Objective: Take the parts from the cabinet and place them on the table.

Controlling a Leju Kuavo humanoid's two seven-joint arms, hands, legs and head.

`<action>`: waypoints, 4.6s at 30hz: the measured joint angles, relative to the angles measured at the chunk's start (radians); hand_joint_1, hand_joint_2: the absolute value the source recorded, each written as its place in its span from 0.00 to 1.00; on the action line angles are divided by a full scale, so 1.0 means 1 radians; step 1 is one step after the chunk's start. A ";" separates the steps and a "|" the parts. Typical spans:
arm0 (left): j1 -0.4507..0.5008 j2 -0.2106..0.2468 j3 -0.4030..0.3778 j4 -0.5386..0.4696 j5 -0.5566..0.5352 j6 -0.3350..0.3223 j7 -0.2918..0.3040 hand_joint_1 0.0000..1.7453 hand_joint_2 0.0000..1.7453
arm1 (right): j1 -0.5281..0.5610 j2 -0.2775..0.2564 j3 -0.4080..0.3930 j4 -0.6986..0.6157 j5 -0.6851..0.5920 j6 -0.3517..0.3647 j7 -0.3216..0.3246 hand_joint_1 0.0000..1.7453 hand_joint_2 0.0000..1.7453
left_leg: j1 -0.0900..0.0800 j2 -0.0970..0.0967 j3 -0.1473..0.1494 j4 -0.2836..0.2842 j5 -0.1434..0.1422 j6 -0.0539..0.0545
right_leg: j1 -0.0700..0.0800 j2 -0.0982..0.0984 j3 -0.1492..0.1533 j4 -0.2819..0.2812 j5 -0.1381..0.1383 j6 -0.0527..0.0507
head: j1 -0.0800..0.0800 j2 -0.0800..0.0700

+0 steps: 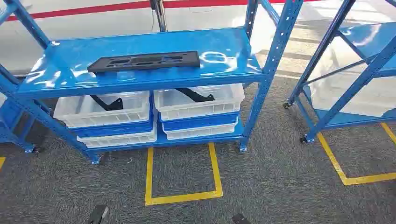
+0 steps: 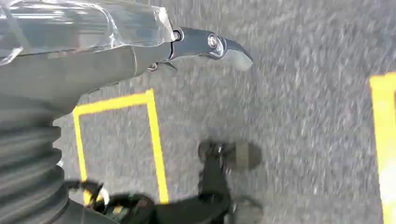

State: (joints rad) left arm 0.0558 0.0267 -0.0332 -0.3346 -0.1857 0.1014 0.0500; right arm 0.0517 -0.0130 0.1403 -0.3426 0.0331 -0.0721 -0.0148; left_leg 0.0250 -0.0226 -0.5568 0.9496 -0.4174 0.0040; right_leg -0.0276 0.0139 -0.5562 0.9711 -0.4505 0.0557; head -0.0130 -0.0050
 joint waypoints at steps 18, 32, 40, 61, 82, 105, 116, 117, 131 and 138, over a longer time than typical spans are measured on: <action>-0.127 0.047 -0.002 0.081 -0.296 0.143 0.053 0.00 0.00 | -0.124 -0.035 0.266 0.092 0.031 0.021 -0.119 0.00 0.00 | 0.022 0.000 0.044 -0.065 0.022 0.019 | -0.014 -0.009 -0.128 0.253 -0.099 0.037 | 0.005 0.000; -0.145 0.048 -0.027 0.114 -0.352 0.131 0.043 0.00 0.00 | -0.310 0.007 0.441 0.102 0.235 -0.120 -0.362 0.00 0.00 | 0.017 0.016 -0.141 0.340 -0.161 -0.022 | 0.001 0.005 -0.019 0.020 0.004 -0.029 | -0.007 0.000; -0.151 0.045 -0.038 0.124 -0.376 0.125 0.035 0.00 0.00 | -0.524 0.023 0.502 0.023 0.365 -0.164 -0.395 0.00 0.00 | -0.018 0.019 -0.026 0.028 0.001 0.020 | 0.017 0.005 -0.012 0.014 0.002 -0.018 | -0.006 0.000; -0.148 0.030 -0.059 0.142 -0.420 0.100 0.040 0.00 0.00 | -0.800 0.052 0.558 -0.400 0.745 -0.032 -0.267 0.00 0.00 | -0.006 0.010 -0.131 0.246 -0.110 -0.009 | 0.017 -0.006 -0.025 -0.008 0.032 -0.052 | -0.006 0.000; -0.144 0.029 -0.063 0.149 -0.421 0.079 0.022 0.00 0.00 | -0.797 0.018 0.577 -0.596 0.789 0.010 -0.255 0.00 0.00 | -0.012 0.011 -0.028 0.019 0.012 0.040 | 0.019 -0.005 -0.075 0.086 0.023 -0.027 | -0.003 0.000; -0.155 0.029 -0.070 0.153 -0.425 0.077 0.013 0.00 0.00 | -0.792 0.015 0.578 -0.667 0.796 0.019 -0.252 0.00 0.00 | -0.009 0.017 -0.028 0.014 0.011 0.042 | 0.019 -0.006 -0.019 0.094 -0.055 -0.008 | -0.003 0.000; -0.153 0.027 -0.070 0.155 -0.426 0.071 0.013 0.00 0.00 | -0.773 0.003 0.578 -0.672 0.795 0.020 -0.252 0.00 0.00 | -0.014 0.005 0.062 0.007 -0.067 0.023 | 0.037 -0.007 -0.080 0.000 0.060 -0.038 | -0.002 0.000; -0.152 0.027 -0.070 0.155 -0.426 0.071 0.013 0.00 0.00 | -0.775 0.002 0.577 -0.675 0.795 0.020 -0.251 0.00 0.00 | -0.017 0.006 0.068 0.011 -0.064 0.020 | 0.036 -0.008 -0.075 -0.002 0.051 -0.045 | -0.002 0.001; -0.147 0.030 -0.074 0.159 -0.441 0.063 0.014 0.00 0.00 | -0.766 0.005 0.577 -0.690 0.801 0.020 -0.247 0.00 0.00 | -0.008 0.025 -0.076 0.027 0.042 0.003 | 0.018 0.004 0.085 -0.026 -0.069 -0.020 | -0.007 0.001; -0.156 0.031 -0.074 0.159 -0.442 0.064 0.011 0.00 0.00 | -0.768 0.004 0.576 -0.696 0.801 0.019 -0.245 0.00 0.00 | -0.007 0.017 -0.022 0.022 0.004 0.047 | 0.019 -0.005 -0.079 0.280 -0.156 0.000 | -0.002 0.000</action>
State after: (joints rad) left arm -0.0999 0.0572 -0.1068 -0.1755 -0.6275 0.1652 0.0614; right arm -0.7160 -0.0092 0.7168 -1.0388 0.8339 -0.0530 -0.2602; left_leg 0.0185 -0.0058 -0.5783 0.9713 -0.4134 0.0507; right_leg -0.0091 0.0092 -0.6355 1.2514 -0.6064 0.0558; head -0.0153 -0.0046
